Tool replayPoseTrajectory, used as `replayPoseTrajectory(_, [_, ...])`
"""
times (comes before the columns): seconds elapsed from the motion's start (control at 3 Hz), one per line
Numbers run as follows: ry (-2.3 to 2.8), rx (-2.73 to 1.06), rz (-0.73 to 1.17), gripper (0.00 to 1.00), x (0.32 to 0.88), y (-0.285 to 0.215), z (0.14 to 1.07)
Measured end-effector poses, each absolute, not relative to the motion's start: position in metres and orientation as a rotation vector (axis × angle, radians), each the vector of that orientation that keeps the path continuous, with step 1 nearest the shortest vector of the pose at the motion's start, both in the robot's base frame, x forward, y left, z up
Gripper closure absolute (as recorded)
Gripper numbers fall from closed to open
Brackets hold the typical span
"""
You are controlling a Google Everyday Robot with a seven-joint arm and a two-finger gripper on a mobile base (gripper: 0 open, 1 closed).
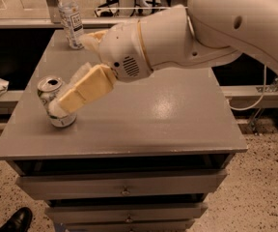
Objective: Move 7up can near blue plastic bottle
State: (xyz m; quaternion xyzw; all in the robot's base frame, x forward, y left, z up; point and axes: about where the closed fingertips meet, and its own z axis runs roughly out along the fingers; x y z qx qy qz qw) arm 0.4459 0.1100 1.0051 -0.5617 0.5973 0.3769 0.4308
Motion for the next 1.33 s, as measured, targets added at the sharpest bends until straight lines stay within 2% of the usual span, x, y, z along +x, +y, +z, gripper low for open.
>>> replayPoseTrajectory(0.67, [1.430,-1.428,0.818,0.00,0.513,0.111,0.948])
replayPoseTrajectory(1.33, [1.457,-1.402,0.856,0.00,0.521,0.136,0.912])
